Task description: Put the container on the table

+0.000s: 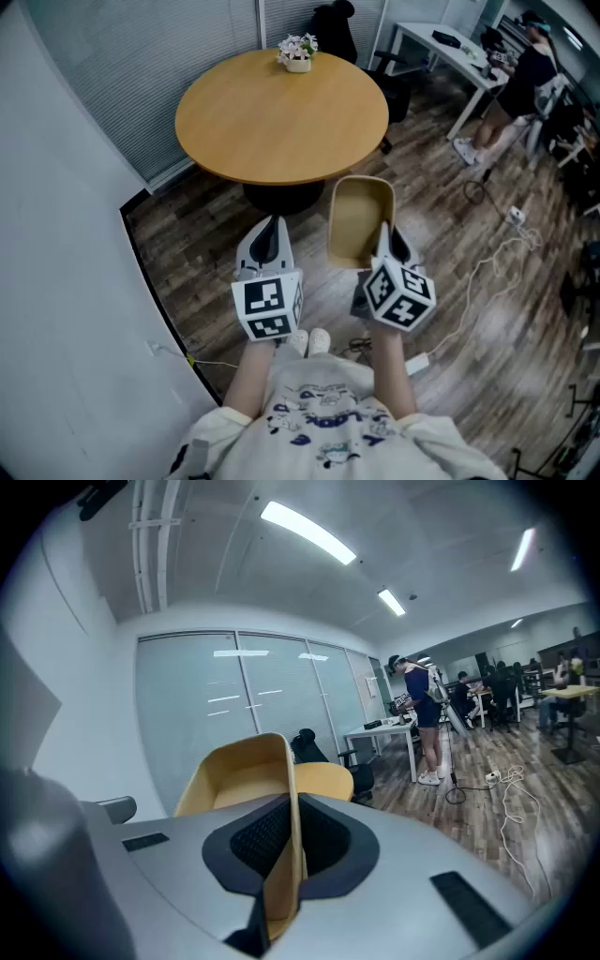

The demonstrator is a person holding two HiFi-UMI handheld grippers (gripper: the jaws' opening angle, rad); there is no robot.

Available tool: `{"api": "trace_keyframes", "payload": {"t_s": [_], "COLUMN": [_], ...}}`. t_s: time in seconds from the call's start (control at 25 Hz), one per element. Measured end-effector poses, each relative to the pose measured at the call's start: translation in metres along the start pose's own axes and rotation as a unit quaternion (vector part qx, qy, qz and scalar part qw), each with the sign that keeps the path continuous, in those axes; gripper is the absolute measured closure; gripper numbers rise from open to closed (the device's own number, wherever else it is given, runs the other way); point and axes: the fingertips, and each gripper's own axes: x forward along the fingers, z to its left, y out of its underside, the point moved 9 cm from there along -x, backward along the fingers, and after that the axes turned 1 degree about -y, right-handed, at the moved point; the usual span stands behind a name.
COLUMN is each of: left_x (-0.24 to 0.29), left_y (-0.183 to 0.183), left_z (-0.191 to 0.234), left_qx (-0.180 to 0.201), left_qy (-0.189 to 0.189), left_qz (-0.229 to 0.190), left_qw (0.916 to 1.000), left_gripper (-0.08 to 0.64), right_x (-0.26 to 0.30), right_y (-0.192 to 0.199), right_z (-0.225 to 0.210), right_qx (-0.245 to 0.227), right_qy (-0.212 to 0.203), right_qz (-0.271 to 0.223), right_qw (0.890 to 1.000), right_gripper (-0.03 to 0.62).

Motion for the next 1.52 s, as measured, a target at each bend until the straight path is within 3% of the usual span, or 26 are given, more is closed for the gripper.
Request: {"api": "trace_keyframes", "payload": {"t_s": [0.72,1.52], "left_x": [0.023,0.08], "left_y": [-0.002,0.011], "left_z": [-0.004,-0.042], "left_qx": [-0.002,-0.004], "left_qy": [-0.012,-0.016], "left_qz": [-0.002,0.02], "left_qw": [0.9999,0.9997], "left_gripper": [0.557,0.557], "right_x": [0.027,0.079], "right_y": [-0.006,-0.008], "right_z": [-0.006,-0.053], "right_qx": [0.002,0.015], "right_qy": [-0.012,-0.018], "right_qz": [0.004,0.033], "right_qw": [1.0,0.999], "right_gripper": [0.574,0.574]}}
